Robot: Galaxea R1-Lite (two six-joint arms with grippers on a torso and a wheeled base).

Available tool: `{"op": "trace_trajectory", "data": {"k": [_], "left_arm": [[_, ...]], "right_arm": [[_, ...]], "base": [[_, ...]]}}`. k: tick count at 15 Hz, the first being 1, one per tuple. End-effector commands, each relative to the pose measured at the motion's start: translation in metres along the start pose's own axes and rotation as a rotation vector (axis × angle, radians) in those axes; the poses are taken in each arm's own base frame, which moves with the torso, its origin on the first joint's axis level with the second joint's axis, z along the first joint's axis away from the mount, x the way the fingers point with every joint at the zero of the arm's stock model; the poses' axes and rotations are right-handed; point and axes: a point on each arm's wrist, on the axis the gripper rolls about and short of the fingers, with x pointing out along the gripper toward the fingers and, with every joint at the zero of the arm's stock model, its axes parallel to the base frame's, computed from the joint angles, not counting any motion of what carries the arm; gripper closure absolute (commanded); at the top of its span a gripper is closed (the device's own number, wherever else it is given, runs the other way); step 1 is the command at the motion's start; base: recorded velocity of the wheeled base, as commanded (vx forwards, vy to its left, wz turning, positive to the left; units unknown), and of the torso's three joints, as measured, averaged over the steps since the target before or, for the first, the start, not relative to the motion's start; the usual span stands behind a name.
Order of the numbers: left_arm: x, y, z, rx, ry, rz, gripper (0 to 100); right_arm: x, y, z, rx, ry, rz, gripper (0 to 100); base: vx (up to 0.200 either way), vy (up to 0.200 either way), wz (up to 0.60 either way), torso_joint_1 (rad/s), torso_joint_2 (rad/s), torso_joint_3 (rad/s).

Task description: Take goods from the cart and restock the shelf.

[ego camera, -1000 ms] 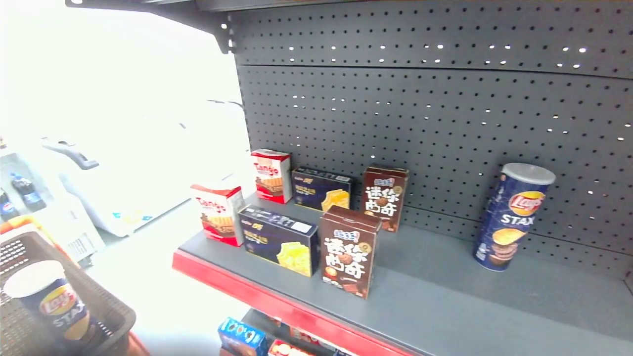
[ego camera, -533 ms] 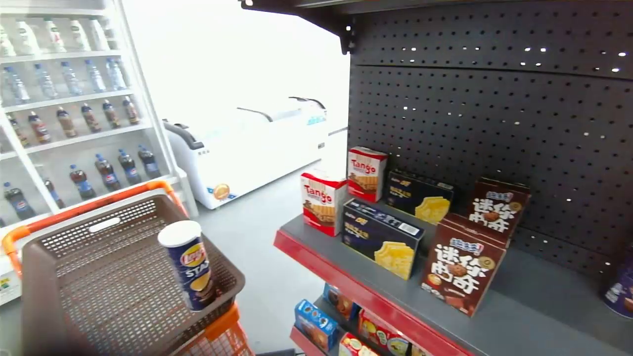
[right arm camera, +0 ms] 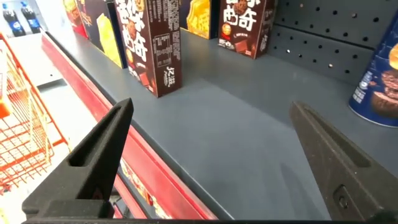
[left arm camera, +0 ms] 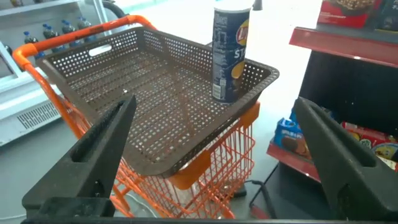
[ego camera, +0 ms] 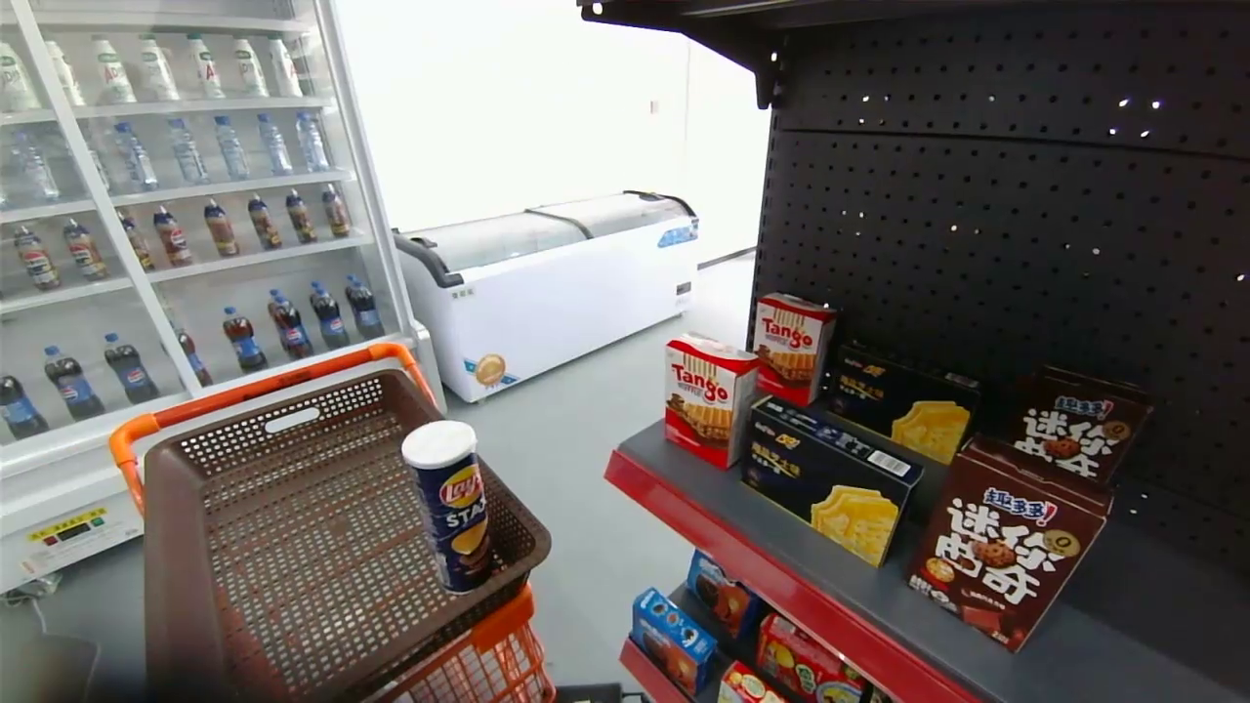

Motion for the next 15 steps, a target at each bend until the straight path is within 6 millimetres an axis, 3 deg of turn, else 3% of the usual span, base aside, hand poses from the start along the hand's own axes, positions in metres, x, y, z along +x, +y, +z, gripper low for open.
{"op": "trace_trajectory", "data": {"k": [1, 3, 5, 7, 11, 13, 15], "left_arm": [[0.000, 0.000, 0.000, 0.004, -0.001, 0.006, 0], [-0.005, 0.000, 0.015, 0.015, -0.048, 0.000, 0], [0.001, 0.002, 0.042, 0.007, 0.072, -0.024, 0], [0.027, 0.004, 0.062, 0.001, 0.232, -0.059, 0], [0.081, 0.005, 0.093, -0.009, 0.363, -0.082, 0], [0.113, 0.005, 0.104, -0.017, 0.340, -0.147, 0], [0.141, 0.003, 0.101, -0.022, 0.386, -0.202, 0]], "right_arm": [[0.000, 0.000, 0.000, -0.001, 0.000, 0.000, 0], [0.000, 0.000, 0.000, 0.001, 0.000, 0.000, 0], [0.000, 0.000, 0.000, -0.001, -0.002, 0.000, 0], [0.000, 0.000, 0.000, 0.001, -0.002, 0.000, 0], [0.000, 0.000, 0.000, -0.001, -0.002, 0.000, 0], [0.000, 0.000, 0.000, -0.001, 0.000, 0.000, 0], [0.000, 0.000, 0.000, 0.001, 0.000, 0.000, 0]], "base": [[0.000, 0.000, 0.00, 0.000, 0.00, 0.000], [0.000, 0.000, 0.00, 0.000, 0.00, 0.000], [0.000, 0.000, 0.00, 0.000, 0.00, 0.000], [0.000, 0.000, 0.00, 0.000, 0.00, 0.000], [0.000, 0.000, 0.00, 0.000, 0.00, 0.000], [0.000, 0.000, 0.00, 0.000, 0.00, 0.000], [0.000, 0.000, 0.00, 0.000, 0.00, 0.000]]}}
